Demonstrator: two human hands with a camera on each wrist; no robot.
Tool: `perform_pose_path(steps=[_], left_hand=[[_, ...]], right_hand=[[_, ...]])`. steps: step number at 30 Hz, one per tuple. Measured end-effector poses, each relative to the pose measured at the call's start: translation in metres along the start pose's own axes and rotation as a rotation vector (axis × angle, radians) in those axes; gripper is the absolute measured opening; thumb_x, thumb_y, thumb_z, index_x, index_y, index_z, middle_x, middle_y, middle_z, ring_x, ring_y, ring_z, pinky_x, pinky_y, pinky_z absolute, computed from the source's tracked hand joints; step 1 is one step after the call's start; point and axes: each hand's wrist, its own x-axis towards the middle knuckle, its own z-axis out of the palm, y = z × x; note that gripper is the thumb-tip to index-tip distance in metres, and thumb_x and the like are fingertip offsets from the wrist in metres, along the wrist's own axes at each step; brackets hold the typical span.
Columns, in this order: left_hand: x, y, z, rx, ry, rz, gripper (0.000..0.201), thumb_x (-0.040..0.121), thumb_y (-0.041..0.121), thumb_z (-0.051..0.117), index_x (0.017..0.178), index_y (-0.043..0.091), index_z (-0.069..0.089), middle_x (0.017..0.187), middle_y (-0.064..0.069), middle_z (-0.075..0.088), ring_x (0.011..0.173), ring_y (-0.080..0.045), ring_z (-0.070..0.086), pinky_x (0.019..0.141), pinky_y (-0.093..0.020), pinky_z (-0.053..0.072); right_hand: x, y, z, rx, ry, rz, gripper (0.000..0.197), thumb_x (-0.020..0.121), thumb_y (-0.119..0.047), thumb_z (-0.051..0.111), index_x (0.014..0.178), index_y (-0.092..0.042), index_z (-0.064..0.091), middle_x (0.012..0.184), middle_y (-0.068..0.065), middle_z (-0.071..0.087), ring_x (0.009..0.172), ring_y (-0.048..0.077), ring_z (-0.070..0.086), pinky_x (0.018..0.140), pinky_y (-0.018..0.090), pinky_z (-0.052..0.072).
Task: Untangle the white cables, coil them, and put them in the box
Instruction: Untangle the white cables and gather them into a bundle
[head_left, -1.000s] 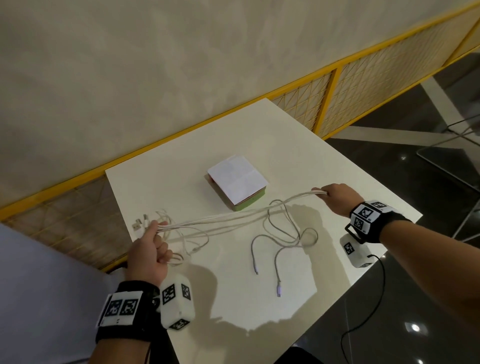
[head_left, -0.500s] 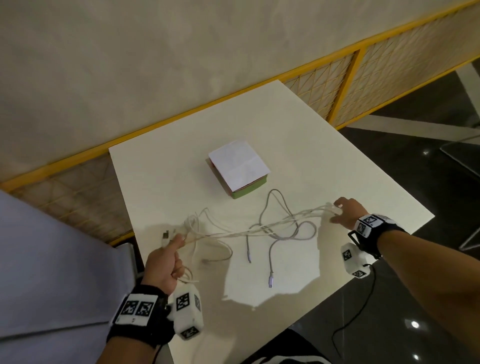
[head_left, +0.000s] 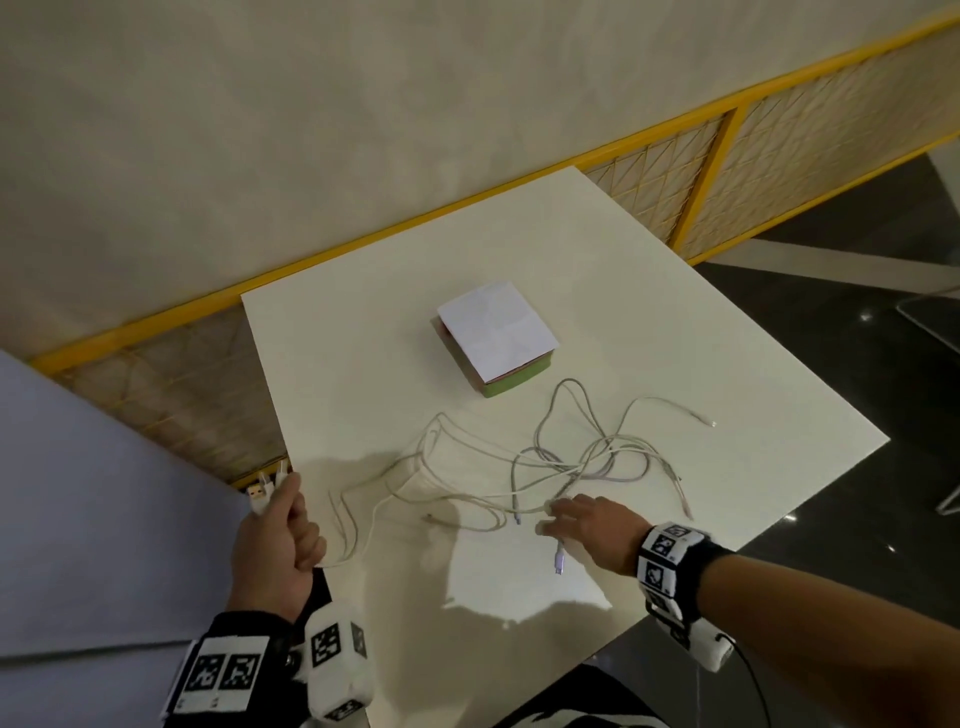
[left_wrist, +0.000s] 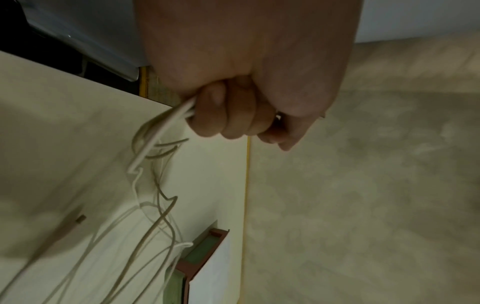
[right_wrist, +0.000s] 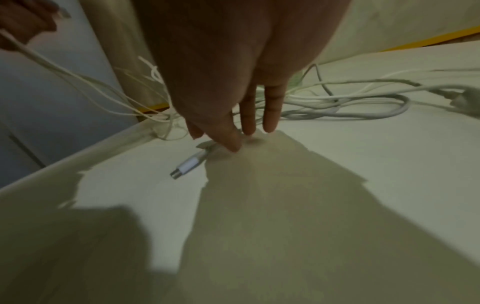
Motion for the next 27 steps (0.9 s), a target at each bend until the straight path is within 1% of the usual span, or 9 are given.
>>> perform_pose_path(steps=[1,3,5,6,10,15,21,24,27], left_hand=[[0.000,0.004,-0.001,-0.026,-0.010,-0.001,0.054,0.097,0.027,0.047,0.044,0.020,0.040,0.032,0.009,0.022,0.030,-0.007,0.007,0.043,-0.019,0.006],[0.002,0.011,-0.005,-0.068,-0.032,0.002,0.047,0.097,0.029,0.046,0.052,0.018,0.038,0.032,0.008,0.022,0.042,-0.014,0.003,0.042,-0.018,0.006],[0.004,0.017,-0.007,-0.093,-0.059,0.013,0.045,0.097,0.029,0.045,0.054,0.018,0.037,0.033,0.009,0.022,0.046,-0.016,0.003,0.042,-0.020,0.006],[0.004,0.020,-0.007,-0.103,-0.072,0.016,0.046,0.098,0.029,0.045,0.053,0.019,0.038,0.033,0.009,0.022,0.046,-0.016,0.003,0.042,-0.020,0.006],[0.001,0.029,0.002,-0.140,-0.150,0.017,0.053,0.098,0.027,0.043,0.045,0.022,0.040,0.034,0.009,0.022,0.045,-0.016,0.002,0.042,-0.021,0.007],[0.002,0.021,0.028,-0.151,-0.267,0.026,0.060,0.099,0.024,0.041,0.039,0.024,0.038,0.034,0.010,0.022,0.030,-0.007,0.009,0.037,-0.019,0.010],[-0.010,0.012,0.065,-0.020,-0.296,0.095,0.021,0.091,0.014,0.058,0.070,0.012,0.053,0.034,0.010,0.023,0.029,-0.005,0.017,0.037,-0.018,0.014],[-0.019,0.006,0.074,-0.002,-0.376,0.144,0.012,0.080,0.015,0.068,0.075,0.013,0.057,0.038,0.007,0.034,0.031,-0.006,0.021,0.039,-0.021,0.015],[-0.019,0.002,0.074,-0.062,-0.424,0.162,0.029,0.067,0.022,0.076,0.071,0.014,0.048,0.043,0.006,0.035,0.033,-0.007,0.022,0.041,-0.023,0.016]], right_hand=[[0.000,-0.004,-0.001,0.028,-0.026,-0.008,0.045,0.093,-0.012,0.040,0.136,-0.024,0.044,0.146,0.008,0.039,0.125,0.029,0.045,0.095,0.041,0.043],[0.000,-0.010,-0.010,0.027,-0.072,0.026,0.032,0.087,-0.032,0.050,0.117,-0.027,0.060,0.127,0.005,0.058,0.108,0.025,0.060,0.077,0.036,0.052],[0.000,-0.011,-0.011,0.051,-0.145,0.107,0.040,0.078,-0.058,0.037,0.084,-0.033,0.068,0.093,-0.007,0.069,0.078,0.012,0.068,0.052,0.023,0.051],[0.001,-0.014,-0.010,0.028,-0.126,0.140,0.045,0.080,-0.060,0.032,0.079,-0.031,0.067,0.088,-0.008,0.069,0.076,0.011,0.067,0.051,0.022,0.051],[0.000,-0.026,-0.044,0.444,-0.052,0.157,0.022,0.098,-0.033,0.034,0.100,-0.017,0.049,0.101,0.012,0.064,0.089,0.030,0.059,0.081,0.041,0.049],[0.023,-0.041,-0.125,1.057,0.343,0.298,0.014,0.097,-0.024,0.043,0.084,-0.027,0.044,0.070,-0.005,0.066,0.065,0.017,0.062,0.065,0.027,0.049],[0.059,-0.072,-0.183,1.435,0.554,0.306,0.013,0.095,-0.017,0.048,0.084,-0.011,0.048,0.075,0.009,0.069,0.050,0.021,0.060,0.046,0.016,0.041],[0.068,-0.089,-0.191,1.533,0.595,0.274,0.015,0.095,-0.017,0.050,0.080,-0.012,0.047,0.071,0.007,0.066,0.046,0.023,0.056,0.044,0.025,0.045],[0.075,-0.101,-0.189,1.553,0.583,0.305,0.018,0.093,-0.015,0.052,0.076,-0.012,0.048,0.070,0.008,0.058,0.052,0.021,0.056,0.047,0.034,0.053]])
